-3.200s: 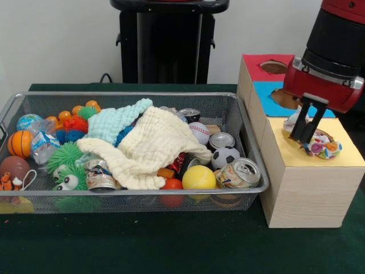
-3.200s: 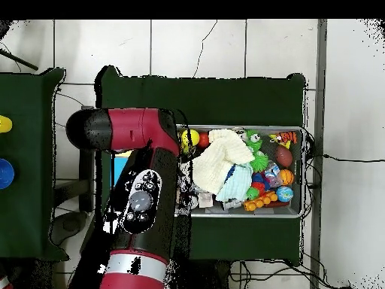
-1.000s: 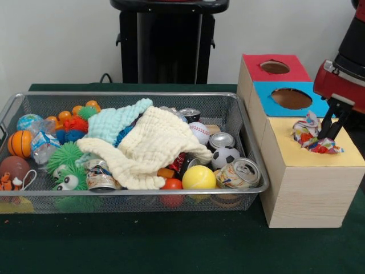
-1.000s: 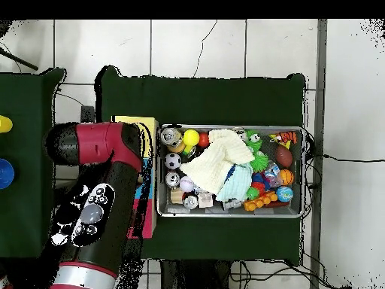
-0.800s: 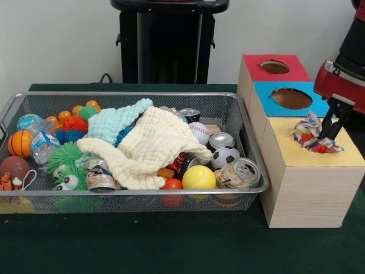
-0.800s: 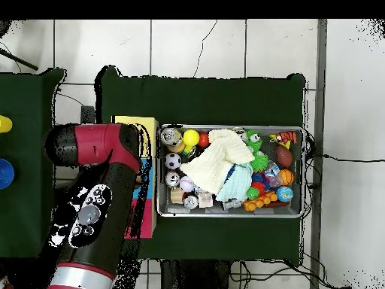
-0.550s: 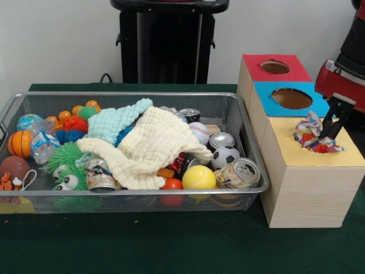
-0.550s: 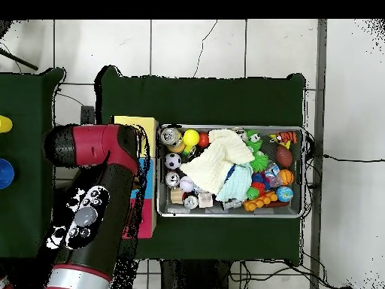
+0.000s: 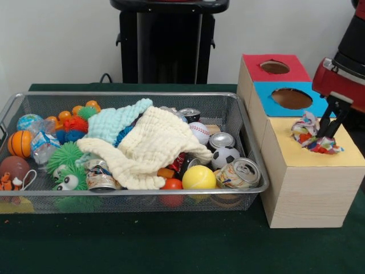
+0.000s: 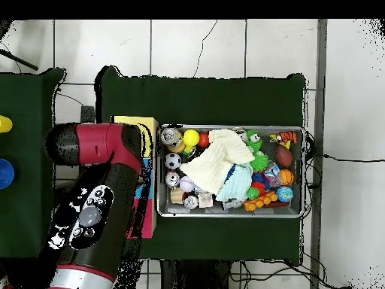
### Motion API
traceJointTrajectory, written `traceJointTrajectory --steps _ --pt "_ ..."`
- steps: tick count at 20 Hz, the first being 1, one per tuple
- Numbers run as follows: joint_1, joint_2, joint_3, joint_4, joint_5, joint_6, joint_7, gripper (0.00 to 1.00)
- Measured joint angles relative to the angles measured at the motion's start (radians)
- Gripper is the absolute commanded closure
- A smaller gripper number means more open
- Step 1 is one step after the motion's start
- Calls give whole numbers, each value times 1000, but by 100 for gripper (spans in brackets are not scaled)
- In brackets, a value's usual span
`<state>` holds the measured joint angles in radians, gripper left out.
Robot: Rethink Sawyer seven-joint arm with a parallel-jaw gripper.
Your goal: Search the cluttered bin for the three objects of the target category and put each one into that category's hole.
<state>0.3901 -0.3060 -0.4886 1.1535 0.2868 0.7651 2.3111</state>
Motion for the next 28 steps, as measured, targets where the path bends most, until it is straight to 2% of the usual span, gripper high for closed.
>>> traceJointTrajectory --steps 12,28 --pt "-49 -23 1 1 -1 0 0 100" --pt "-37 -12 1 1 -1 0 0 100"
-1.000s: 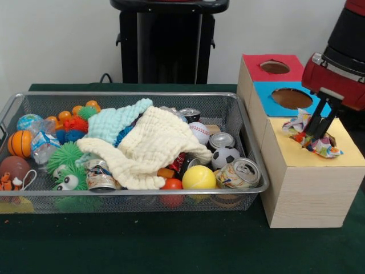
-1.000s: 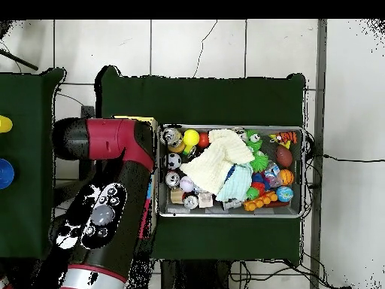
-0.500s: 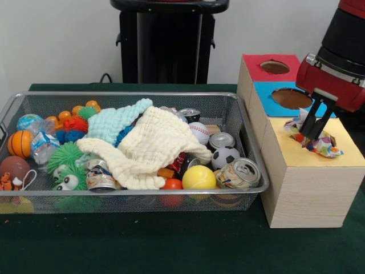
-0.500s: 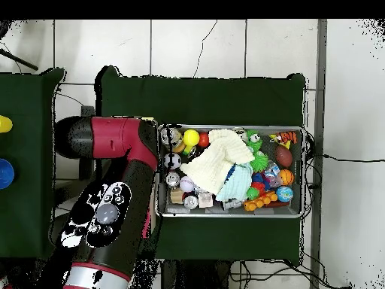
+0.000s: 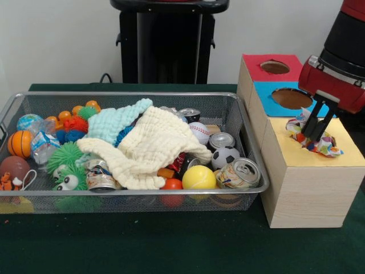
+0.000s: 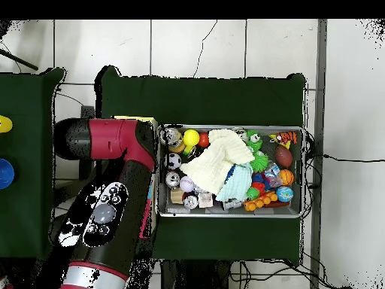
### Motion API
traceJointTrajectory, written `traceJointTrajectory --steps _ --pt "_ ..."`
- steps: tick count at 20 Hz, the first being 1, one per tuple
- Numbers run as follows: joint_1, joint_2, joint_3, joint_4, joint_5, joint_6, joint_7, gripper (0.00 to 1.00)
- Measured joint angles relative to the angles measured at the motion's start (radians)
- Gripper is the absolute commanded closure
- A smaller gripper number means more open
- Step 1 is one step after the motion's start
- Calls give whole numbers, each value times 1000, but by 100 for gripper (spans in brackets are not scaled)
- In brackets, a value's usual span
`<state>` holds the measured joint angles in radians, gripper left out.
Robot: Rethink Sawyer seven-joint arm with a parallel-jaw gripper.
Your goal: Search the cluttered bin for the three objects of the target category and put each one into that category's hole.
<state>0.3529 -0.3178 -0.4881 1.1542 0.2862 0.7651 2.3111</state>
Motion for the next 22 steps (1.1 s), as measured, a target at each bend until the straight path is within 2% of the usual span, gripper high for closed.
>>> traceJointTrajectory --steps 22 --pt "3 8 3 4 4 -37 0 100"
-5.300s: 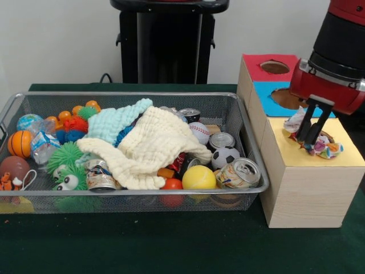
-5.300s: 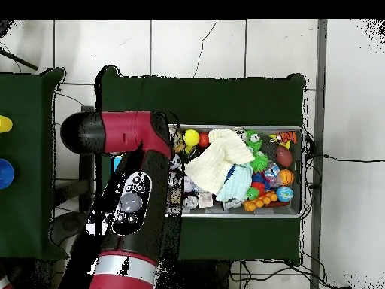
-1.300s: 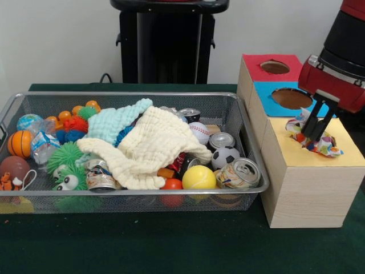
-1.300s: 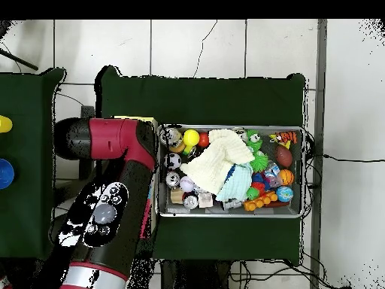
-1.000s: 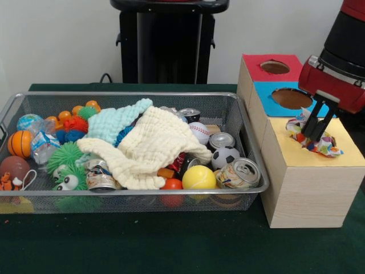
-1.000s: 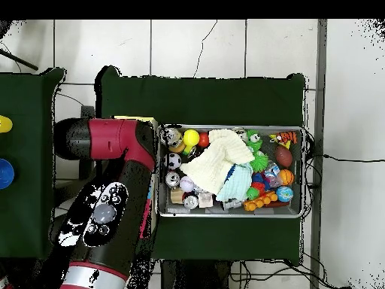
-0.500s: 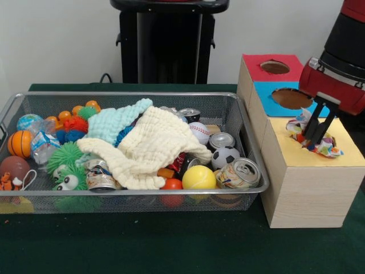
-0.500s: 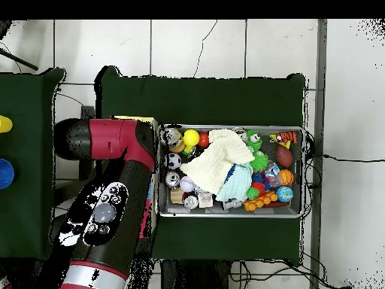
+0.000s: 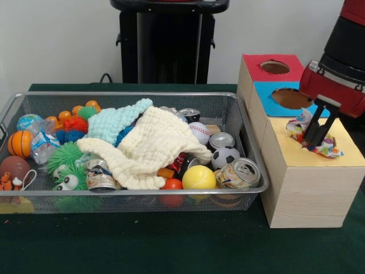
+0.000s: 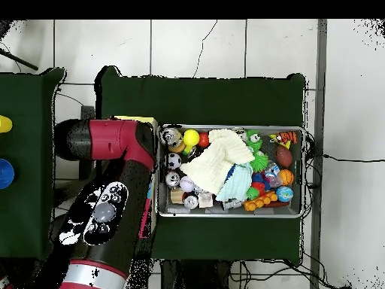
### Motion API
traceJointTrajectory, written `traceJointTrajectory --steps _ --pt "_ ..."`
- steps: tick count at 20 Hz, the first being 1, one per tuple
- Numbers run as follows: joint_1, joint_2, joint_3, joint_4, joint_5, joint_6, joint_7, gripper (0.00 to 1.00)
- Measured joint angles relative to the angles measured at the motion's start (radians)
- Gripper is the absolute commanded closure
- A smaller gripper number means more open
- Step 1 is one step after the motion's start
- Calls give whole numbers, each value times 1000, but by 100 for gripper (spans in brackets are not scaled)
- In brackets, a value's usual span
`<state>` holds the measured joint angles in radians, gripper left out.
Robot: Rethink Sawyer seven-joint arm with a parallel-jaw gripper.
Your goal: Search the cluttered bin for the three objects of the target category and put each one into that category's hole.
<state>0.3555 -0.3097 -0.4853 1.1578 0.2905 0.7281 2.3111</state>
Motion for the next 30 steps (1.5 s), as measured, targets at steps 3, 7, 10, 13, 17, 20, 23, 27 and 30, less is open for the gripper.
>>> traceJointTrajectory --steps 3,7,10,13,17,20,23,27,30 --pt "3 0 0 1 2 0 0 100" --pt "7 1 0 3 5 0 0 100" --pt "11 2 0 3 6 0 0 100" --pt "17 2 0 4 9 0 0 100" --pt "22 3 0 7 10 0 0 100" --pt "25 3 0 10 12 0 0 100" --pt "29 4 0 15 13 0 0 100" --pt "32 5 0 18 13 0 0 100" --pt "34 7 0 20 14 -1 0 100"
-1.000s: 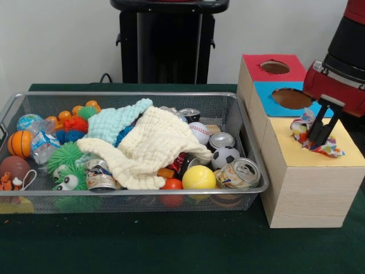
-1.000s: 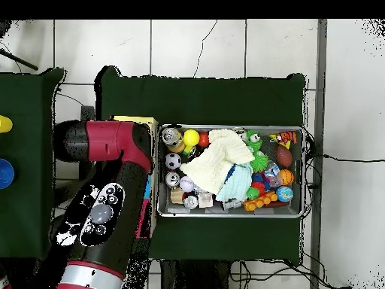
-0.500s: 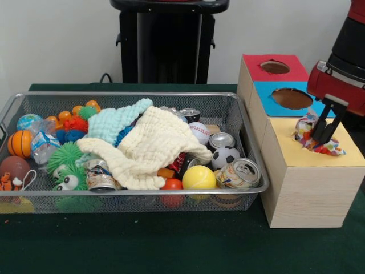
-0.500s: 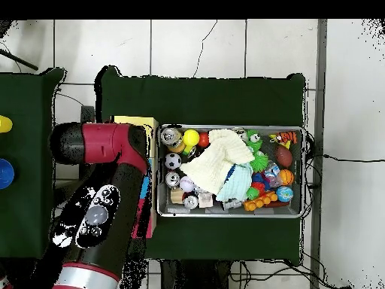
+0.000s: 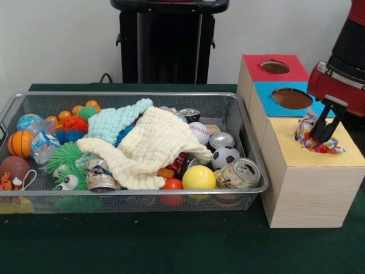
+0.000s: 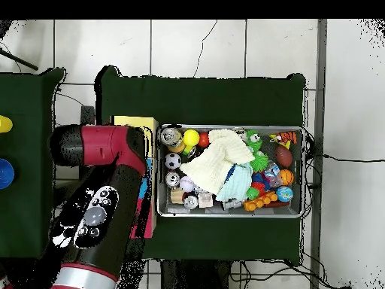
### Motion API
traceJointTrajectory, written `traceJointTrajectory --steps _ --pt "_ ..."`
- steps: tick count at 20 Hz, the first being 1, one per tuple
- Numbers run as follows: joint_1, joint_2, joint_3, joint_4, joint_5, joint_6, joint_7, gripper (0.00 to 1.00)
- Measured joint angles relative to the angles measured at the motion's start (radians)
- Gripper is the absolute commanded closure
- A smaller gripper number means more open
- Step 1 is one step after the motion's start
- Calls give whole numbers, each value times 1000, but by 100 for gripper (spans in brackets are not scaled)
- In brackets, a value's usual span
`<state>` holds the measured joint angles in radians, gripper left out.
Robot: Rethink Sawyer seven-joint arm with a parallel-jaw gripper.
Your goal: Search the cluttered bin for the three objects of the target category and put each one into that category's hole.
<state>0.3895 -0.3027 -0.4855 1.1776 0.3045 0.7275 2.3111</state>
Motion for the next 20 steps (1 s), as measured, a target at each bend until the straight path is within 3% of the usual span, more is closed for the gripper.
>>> traceJointTrajectory --steps 20 --pt "15 19 -3 8 30 -6 0 100"
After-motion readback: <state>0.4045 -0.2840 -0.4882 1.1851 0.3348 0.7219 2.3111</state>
